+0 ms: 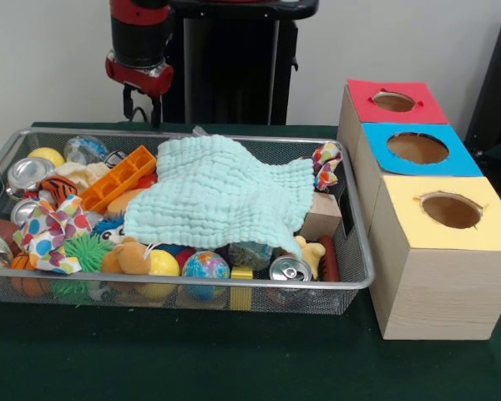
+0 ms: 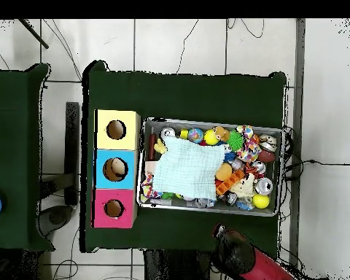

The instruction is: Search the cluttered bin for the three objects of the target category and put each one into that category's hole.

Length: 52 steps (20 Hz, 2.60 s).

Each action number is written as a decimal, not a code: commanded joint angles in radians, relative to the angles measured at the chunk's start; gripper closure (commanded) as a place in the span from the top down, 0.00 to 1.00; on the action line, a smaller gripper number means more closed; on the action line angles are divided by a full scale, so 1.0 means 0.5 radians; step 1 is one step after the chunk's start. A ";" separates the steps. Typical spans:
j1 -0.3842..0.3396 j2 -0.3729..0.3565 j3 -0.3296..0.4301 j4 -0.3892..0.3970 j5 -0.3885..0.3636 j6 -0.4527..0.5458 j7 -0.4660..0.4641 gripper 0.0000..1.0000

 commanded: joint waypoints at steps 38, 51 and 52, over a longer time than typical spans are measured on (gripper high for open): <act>-0.348 0.375 0.284 -0.733 -0.126 0.084 0.166 1.00; -0.219 0.155 0.183 -0.658 -0.090 0.384 0.144 1.00; -0.201 0.096 0.171 -0.632 -0.094 0.413 0.141 1.00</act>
